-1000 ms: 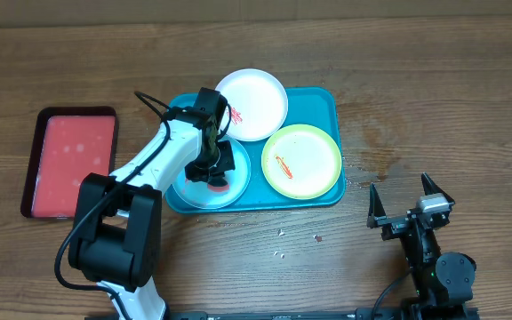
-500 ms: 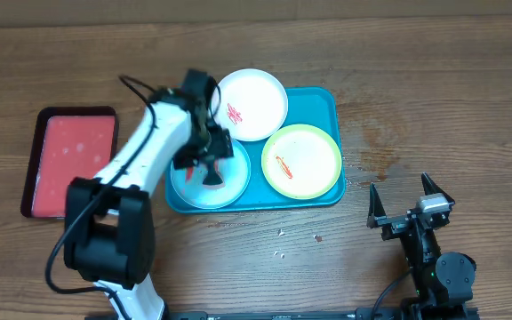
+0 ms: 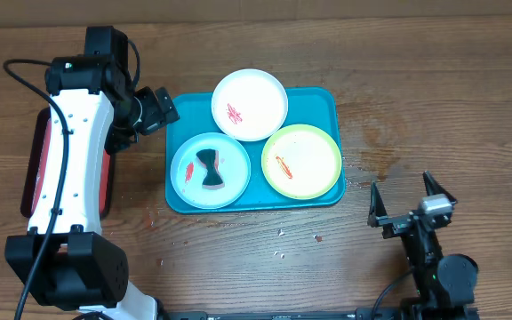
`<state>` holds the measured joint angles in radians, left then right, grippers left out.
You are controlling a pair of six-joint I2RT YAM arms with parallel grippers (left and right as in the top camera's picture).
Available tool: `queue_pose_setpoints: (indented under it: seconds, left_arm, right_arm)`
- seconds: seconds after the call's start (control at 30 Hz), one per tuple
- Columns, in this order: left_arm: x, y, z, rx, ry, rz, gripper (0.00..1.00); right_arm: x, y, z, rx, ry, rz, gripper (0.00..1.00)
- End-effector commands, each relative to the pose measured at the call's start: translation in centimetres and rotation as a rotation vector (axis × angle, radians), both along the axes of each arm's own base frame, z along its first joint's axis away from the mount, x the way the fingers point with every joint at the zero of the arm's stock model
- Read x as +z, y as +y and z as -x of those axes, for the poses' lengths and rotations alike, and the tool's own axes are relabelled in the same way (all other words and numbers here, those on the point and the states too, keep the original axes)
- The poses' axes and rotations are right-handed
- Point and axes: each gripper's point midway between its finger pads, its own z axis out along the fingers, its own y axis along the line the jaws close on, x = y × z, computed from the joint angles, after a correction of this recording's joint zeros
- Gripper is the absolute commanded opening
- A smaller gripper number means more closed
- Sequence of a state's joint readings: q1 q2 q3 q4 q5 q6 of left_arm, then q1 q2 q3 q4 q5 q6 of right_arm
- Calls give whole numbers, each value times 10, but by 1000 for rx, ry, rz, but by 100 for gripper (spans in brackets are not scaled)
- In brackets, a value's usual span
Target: Clean dirty plates on tray and stack at the side
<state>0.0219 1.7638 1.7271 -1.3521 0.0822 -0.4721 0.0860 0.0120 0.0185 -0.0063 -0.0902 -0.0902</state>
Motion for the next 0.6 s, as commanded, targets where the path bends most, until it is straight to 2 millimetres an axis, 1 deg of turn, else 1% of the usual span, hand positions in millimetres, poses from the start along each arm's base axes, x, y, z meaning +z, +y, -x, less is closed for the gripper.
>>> queue_pose_setpoints:
  seconds: [0.0, 0.03, 0.1, 0.13, 0.17, 0.23, 0.3, 0.33, 0.4, 0.43, 0.47, 0.5, 0.57]
  left_arm:
    - [-7, -1, 2, 4, 25, -2, 100]
    - [-10, -3, 2, -2, 36, -2, 100]
    - [-15, -6, 5, -10, 61, -3, 100]
    - [-17, -7, 6, -14, 72, -2, 100]
    - [-19, -7, 6, -15, 79, -2, 100]
    - [-20, -7, 6, -15, 84, -2, 100]
    - [-20, -7, 6, -15, 83, -2, 100]
    - [-20, -7, 5, -15, 83, -2, 100]
    - [-20, -7, 3, -15, 72, -2, 100]
    - [-20, -8, 2, -15, 69, -2, 100]
    - [-21, -9, 8, -16, 92, 7, 100]
    - [-20, -11, 9, -18, 98, 19, 100]
    - [-20, -15, 7, -21, 90, 42, 100]
  right_arm:
    - [13, 39, 14, 253, -17, -151, 100]
    - [24, 54, 24, 355, -46, -178, 100]
    - [46, 70, 41, 487, -129, -176, 100]
    - [59, 75, 49, 536, -180, -174, 100]
    - [70, 79, 57, 575, -223, -180, 100]
    - [100, 81, 77, 644, -330, -227, 100]
    - [121, 80, 87, 653, -386, -232, 100]
    - [137, 77, 88, 634, -370, -237, 100]
    - [152, 77, 80, 598, -237, -214, 100]
    - [154, 77, 77, 587, -196, -195, 100]
    - [152, 77, 61, 541, -38, -111, 100]
    - [151, 74, 50, 502, 53, -89, 100]
    - [151, 71, 27, 461, 243, -113, 100]
